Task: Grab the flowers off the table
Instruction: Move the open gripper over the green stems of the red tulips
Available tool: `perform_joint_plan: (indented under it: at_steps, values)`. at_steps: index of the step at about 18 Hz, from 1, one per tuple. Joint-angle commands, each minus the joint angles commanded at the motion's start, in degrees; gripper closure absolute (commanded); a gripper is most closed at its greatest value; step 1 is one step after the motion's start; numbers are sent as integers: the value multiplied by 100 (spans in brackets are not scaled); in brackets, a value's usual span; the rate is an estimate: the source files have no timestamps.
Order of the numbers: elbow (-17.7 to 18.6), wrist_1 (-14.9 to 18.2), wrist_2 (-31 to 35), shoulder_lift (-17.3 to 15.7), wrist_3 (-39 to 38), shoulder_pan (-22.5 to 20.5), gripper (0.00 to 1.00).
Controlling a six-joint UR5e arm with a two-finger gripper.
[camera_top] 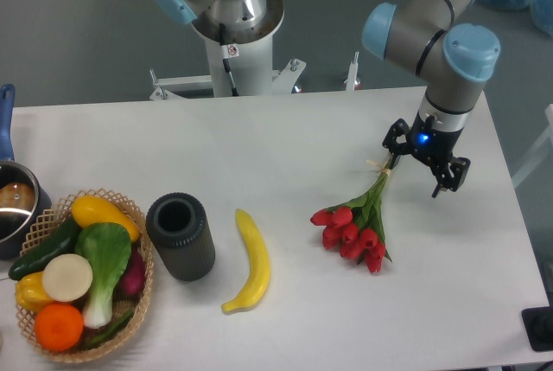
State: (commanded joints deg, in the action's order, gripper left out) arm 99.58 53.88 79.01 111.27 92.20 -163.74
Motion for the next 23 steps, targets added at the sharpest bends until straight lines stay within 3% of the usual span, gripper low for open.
perform_joint_plan:
  at_steps: [11, 15, 17, 23]
  values:
    - [88, -9, -61, 70, -62, 35, 0]
    - [307, -44, -693, 97, -70, -122, 0]
    - [360, -44, -703, 88, -79, -158, 0]
    - [352, 175, -677, 264, -79, -123, 0]
